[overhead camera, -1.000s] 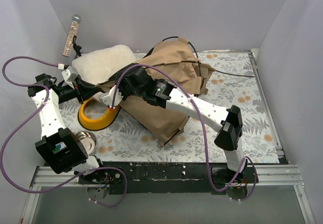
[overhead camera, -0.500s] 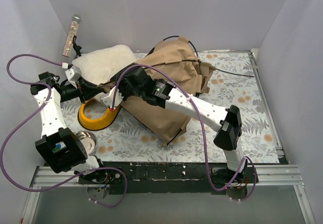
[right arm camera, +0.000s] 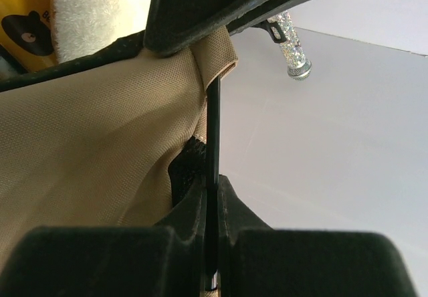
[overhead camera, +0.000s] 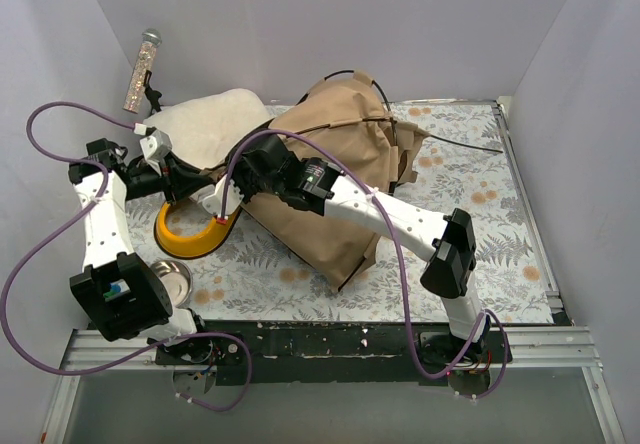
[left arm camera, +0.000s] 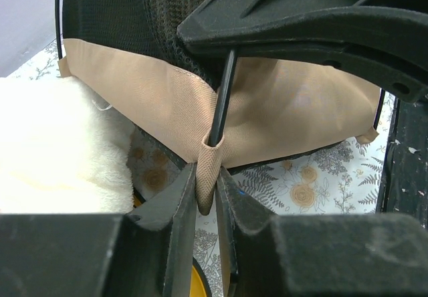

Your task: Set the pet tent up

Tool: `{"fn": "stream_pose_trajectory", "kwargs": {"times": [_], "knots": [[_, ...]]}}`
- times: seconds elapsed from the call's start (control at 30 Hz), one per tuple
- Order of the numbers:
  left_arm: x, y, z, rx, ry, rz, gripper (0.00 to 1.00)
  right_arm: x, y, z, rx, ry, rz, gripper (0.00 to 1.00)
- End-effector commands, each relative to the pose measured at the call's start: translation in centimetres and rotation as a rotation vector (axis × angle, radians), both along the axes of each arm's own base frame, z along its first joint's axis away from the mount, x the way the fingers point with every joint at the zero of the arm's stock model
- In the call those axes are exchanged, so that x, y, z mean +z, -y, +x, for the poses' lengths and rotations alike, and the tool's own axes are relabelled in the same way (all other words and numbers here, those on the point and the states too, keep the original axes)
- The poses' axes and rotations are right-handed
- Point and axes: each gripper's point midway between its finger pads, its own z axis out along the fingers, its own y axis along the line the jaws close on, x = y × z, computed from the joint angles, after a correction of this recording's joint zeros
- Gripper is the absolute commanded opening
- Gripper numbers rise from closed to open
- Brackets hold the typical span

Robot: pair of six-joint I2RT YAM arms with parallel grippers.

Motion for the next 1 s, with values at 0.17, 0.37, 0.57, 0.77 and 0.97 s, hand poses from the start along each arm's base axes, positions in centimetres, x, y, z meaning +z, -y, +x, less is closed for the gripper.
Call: {"fn": "stream_pose_trajectory", "kwargs": {"times": [0.17, 0.37, 0.57, 0.77, 0.97], "knots": [[4.0, 3.4, -1.3, -0.109, 0.104, -0.096, 0.2, -4.4, -1.1, -3.2, 0.18, 0.071, -0.191, 0.01], [3.8, 3.9, -1.6, -0.126, 0.088, -0.1, 0.26, -5.4, -1.4, -3.5, 0.196, 0.068, -0.192, 0.01], [3.2, 2.6, -0.9, -0.073, -0.037, -0.139, 0.42, -5.5, -0.9, -3.2, 0.146, 0.037, -0.184, 0.01], [4.5, -1.7, 1.3, 0.057, -0.129, -0.238, 0.71, -5.7, 0.7, -2.9, 0.012, -0.069, -0.129, 0.47], [6.0, -4.1, 4.4, 0.152, -0.252, -0.245, 0.82, -5.5, 3.1, -5.1, -0.017, -0.243, -0.116, 0.84]]}}
